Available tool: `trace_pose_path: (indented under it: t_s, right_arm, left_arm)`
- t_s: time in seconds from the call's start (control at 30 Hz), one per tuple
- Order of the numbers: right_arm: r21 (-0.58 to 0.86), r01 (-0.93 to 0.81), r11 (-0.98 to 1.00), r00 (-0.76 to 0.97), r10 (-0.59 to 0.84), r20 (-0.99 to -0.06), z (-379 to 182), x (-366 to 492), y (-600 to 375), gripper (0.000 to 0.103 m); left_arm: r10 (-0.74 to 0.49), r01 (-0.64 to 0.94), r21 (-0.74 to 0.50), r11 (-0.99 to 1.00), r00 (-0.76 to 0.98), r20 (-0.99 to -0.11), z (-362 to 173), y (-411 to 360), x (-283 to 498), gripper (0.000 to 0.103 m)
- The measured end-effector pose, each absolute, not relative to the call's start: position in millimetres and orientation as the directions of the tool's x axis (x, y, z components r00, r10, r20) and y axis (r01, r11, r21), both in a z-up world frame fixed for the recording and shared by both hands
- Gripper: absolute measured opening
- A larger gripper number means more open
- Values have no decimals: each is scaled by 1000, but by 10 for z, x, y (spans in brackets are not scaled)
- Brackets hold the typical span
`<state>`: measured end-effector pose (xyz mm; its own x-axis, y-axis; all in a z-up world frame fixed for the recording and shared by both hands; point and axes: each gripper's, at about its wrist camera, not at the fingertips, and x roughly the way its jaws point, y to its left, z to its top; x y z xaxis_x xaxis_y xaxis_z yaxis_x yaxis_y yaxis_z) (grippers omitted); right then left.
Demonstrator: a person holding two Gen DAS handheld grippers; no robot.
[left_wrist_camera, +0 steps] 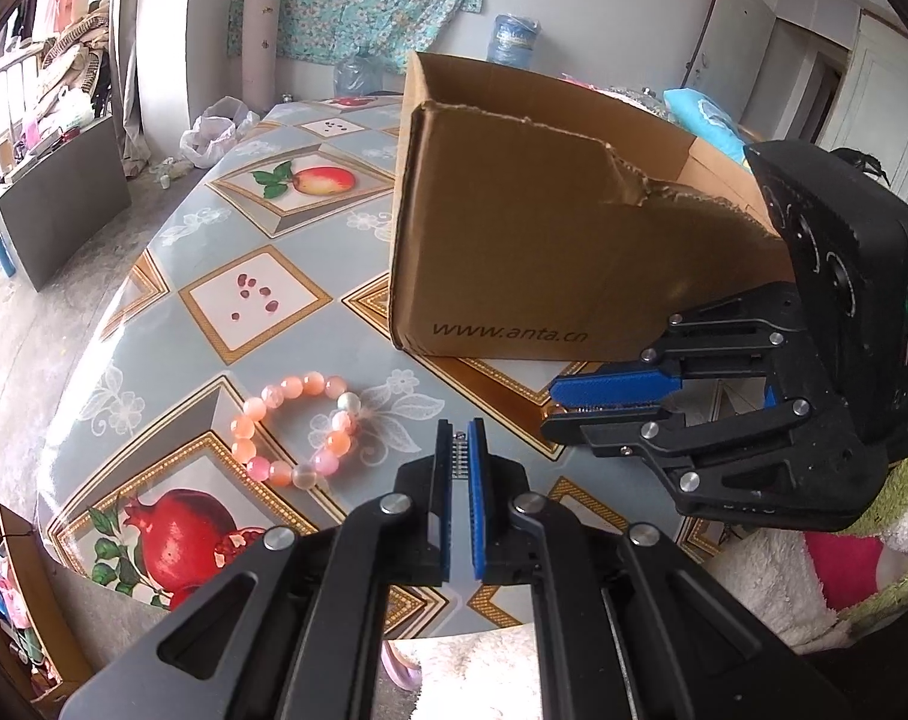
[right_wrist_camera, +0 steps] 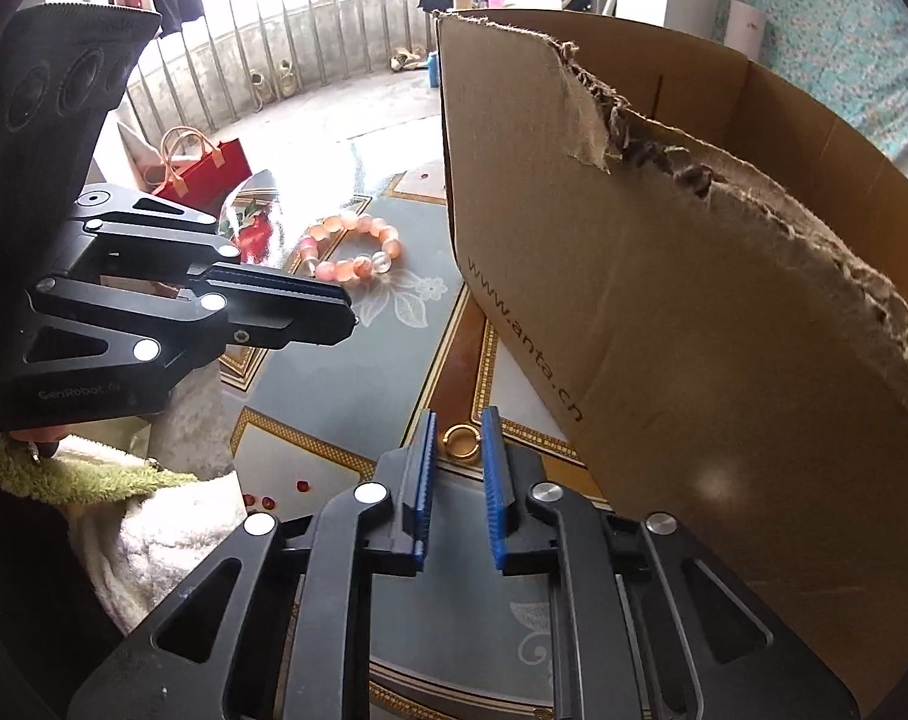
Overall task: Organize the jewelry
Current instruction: 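Carry the gold ring over the box and open the right tool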
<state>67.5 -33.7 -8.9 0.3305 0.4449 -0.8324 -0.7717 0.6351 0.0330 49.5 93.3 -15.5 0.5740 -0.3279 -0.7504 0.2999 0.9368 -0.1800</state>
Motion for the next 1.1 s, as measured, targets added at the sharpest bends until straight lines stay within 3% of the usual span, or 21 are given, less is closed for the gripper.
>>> trace_pose_path:
  t_s: [0.53,0.93,1.1]
  right_arm:
    - [76,-748,660,344,483,-805,73,641,-454,10]
    - [217,-592,776,566,592,-573,1310,628,-1372,10]
    - [314,-440,842,539,527,-657,1295,1165,-1751,10]
  left_arm:
    - [-332,306,-174,936,599,-729,-15,969,406,4]
    - [-475,472,-162,866,681,-557,1069,816,403,4]
    - [-568,518,-280,809,563,-600,1178,478,999,4]
